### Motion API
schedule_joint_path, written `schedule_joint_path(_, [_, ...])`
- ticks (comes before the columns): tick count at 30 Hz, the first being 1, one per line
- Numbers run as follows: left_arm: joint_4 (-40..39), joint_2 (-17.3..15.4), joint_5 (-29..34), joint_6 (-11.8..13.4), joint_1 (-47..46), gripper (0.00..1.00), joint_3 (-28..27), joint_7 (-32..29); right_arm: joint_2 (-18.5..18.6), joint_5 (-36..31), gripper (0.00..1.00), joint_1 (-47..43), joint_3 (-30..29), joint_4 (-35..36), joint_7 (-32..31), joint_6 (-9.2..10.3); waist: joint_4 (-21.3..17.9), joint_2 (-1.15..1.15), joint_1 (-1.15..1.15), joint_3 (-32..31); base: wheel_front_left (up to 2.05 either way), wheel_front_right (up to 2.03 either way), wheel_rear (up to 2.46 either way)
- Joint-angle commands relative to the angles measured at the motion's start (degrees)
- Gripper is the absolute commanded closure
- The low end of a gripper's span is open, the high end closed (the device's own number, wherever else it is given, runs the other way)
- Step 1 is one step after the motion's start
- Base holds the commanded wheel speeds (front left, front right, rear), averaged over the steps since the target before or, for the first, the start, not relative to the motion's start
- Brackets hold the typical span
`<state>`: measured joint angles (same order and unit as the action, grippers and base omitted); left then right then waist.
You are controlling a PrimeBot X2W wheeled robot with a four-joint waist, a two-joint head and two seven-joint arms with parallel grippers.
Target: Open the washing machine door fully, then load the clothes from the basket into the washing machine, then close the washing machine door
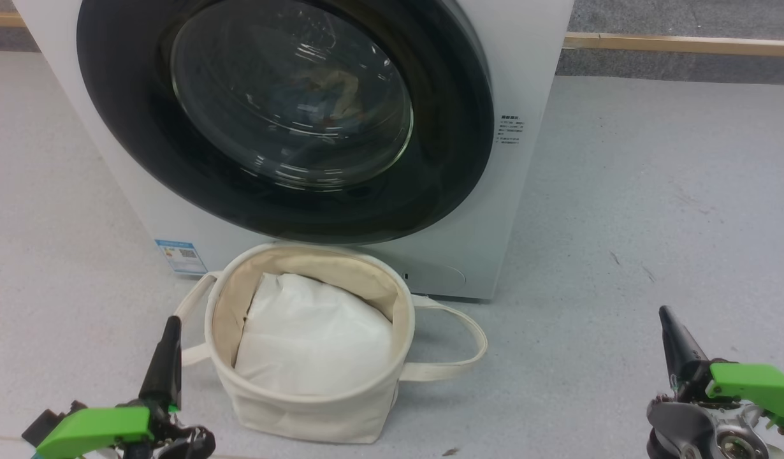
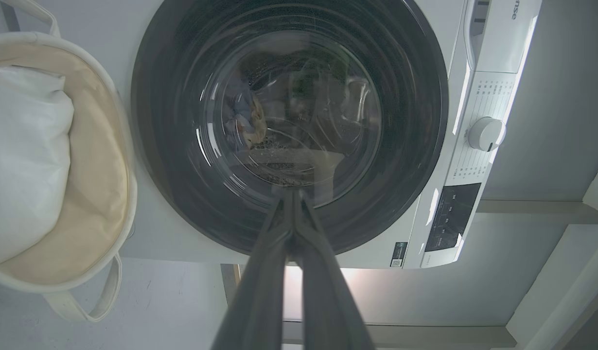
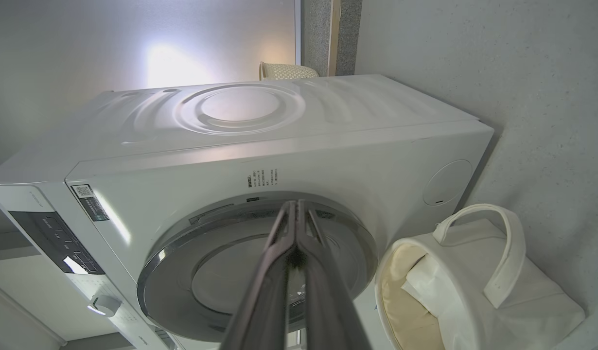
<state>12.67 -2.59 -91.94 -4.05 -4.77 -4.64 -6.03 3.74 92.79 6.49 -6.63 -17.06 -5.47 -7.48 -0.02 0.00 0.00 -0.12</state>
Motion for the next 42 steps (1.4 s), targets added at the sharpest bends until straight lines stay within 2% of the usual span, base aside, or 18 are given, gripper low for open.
schedule_joint_path(1, [-2.20, -0.29, -0.18, 0.03, -1.29, 1.00, -1.99, -0.43, 0.06, 0.31, 1.00, 0.73, 1.15, 2.25, -0.18, -0.01, 0.00, 0.00, 0.00, 0.00, 0.00, 0.00, 0.00])
schedule_joint_path(42, [-2.20, -0.29, -0.17, 0.03, -1.29, 1.00, -1.99, -0.43, 0.58, 0.93, 1.00, 0.67, 1.86, 2.30, 0.38, -0.01, 0.00, 0.00, 0.00, 0.00, 0.00, 0.00, 0.00])
